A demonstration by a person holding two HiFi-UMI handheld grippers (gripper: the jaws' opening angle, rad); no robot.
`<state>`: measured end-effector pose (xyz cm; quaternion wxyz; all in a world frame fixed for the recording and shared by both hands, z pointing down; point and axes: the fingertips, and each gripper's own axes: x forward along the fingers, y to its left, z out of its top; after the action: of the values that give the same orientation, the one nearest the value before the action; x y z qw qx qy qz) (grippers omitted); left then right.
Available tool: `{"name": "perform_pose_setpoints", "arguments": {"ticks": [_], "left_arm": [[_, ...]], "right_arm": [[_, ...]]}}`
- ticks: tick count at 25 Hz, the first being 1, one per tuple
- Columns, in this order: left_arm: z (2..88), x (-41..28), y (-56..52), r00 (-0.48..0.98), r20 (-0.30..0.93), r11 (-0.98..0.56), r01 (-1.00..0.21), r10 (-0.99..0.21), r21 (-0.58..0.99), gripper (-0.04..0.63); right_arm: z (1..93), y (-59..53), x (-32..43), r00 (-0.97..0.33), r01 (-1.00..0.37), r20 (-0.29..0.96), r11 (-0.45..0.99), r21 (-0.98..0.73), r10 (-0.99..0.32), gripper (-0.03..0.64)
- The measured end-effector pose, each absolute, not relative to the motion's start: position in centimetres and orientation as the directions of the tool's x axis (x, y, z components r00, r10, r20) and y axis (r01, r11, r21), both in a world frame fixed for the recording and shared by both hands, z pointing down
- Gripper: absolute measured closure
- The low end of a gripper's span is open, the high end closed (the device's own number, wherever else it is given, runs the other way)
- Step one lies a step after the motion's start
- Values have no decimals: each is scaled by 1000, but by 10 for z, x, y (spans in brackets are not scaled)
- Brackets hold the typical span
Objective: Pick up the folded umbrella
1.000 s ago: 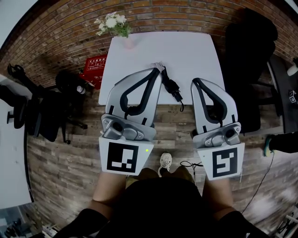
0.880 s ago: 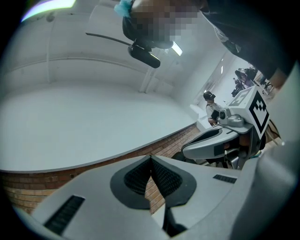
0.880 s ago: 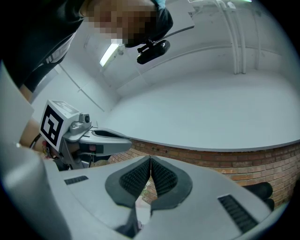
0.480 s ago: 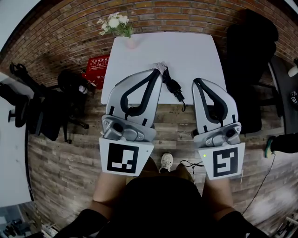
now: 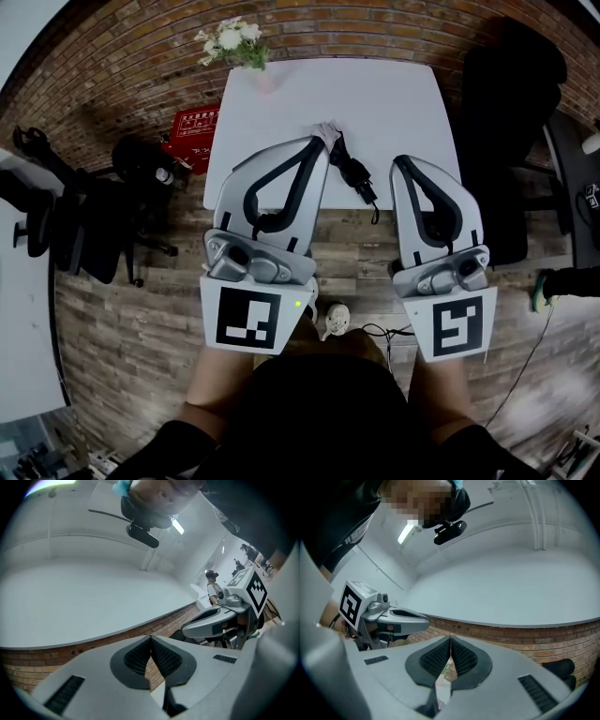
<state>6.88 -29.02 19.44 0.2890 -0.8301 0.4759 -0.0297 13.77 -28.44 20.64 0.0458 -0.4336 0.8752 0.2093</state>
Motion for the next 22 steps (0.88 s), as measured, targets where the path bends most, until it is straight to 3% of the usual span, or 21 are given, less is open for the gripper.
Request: {"name": "perform_pose_setpoints", "arguments": {"ticks": [22], "left_arm": [[202, 22, -372, 640, -241, -500, -740, -730, -449, 583]], "right_arm": [[205, -359, 95, -518, -850, -250, 458, 261, -818, 588]]}}
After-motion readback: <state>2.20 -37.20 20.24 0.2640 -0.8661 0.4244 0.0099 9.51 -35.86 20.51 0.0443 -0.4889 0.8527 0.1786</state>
